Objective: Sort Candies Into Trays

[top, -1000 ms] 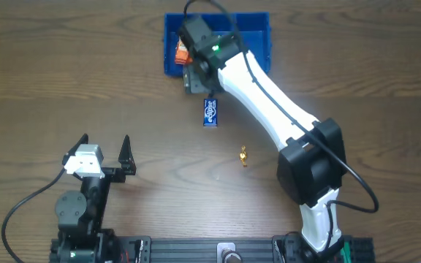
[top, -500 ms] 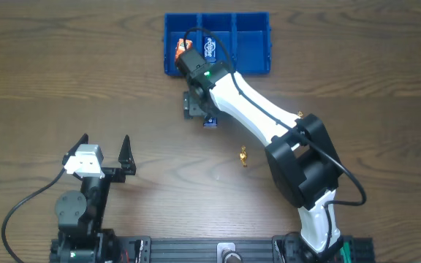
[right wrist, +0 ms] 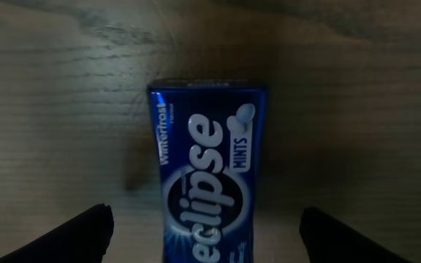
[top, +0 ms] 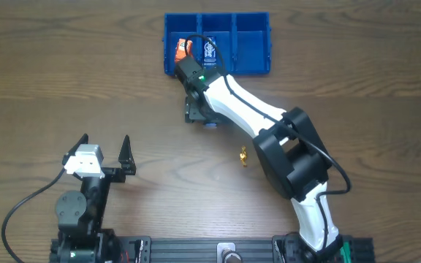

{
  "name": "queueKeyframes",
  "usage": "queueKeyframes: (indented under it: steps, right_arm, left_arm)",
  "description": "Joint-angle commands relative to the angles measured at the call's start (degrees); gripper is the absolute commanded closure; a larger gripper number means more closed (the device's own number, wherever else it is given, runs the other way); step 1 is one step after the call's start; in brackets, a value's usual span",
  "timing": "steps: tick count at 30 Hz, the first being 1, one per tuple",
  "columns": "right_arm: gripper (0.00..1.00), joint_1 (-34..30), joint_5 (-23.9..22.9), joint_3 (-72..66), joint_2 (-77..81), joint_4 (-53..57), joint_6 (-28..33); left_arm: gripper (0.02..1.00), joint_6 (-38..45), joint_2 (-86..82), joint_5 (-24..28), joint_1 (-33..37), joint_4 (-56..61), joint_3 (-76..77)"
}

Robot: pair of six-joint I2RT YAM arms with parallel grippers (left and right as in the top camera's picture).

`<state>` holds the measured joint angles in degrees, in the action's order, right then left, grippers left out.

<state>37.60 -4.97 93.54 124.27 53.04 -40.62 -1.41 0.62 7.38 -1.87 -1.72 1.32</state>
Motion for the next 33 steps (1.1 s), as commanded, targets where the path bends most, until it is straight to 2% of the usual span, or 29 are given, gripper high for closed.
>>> queueKeyframes:
  steps: [1, 6, 8, 10, 14, 16, 25, 30, 33]
  right_arm:
    - [0.154, -0.61, -1.40, -0.33, 1.03, -0.15, -1.40]
    - [0.163, -0.72, -1.36, -0.33, 2.78, -0.33, -1.42]
    - [0.207, -0.72, -1.33, -0.33, 3.28, -0.28, -1.42]
    - [0.316, -0.70, -1.33, -0.33, 3.30, -0.26, -1.62]
    - [0.660, -0.72, -1.36, -0.31, 3.28, -0.28, -1.81]
    - [0.733, -0.72, -1.38, -0.31, 3.28, -0.24, -2.64]
    - [0.746, -1.03, -2.21, -0.31, -1.01, -0.48, -2.64]
    - [0.744, -1.03, -7.06, -0.13, -10.19, -0.44, -1.64]
    - [0.748, -1.05, -12.52, 0.33, -15.82, -1.16, -0.76]
  left_arm:
    - [0.020, 0.59, -0.31, 1.05, 0.35, -2.03, -1.05]
    - [0.023, 0.59, -0.31, 1.05, 0.37, -2.03, -1.05]
    - [0.020, 0.59, -0.31, 1.05, 0.37, -2.03, -1.05]
    - [0.020, 0.59, -0.31, 1.05, 0.35, -2.03, -1.05]
    - [0.023, 0.59, -0.31, 1.05, 0.35, -2.03, -1.05]
    - [0.020, 0.59, -0.31, 1.05, 0.35, -2.03, -1.05]
    - [0.020, 0.59, -0.31, 1.05, 0.35, -2.03, -1.05]
    - [0.020, 0.59, -0.31, 1.05, 0.35, -2.03, -1.05]
    - [0.023, 0.59, -0.31, 1.05, 0.37, -2.03, -1.05]
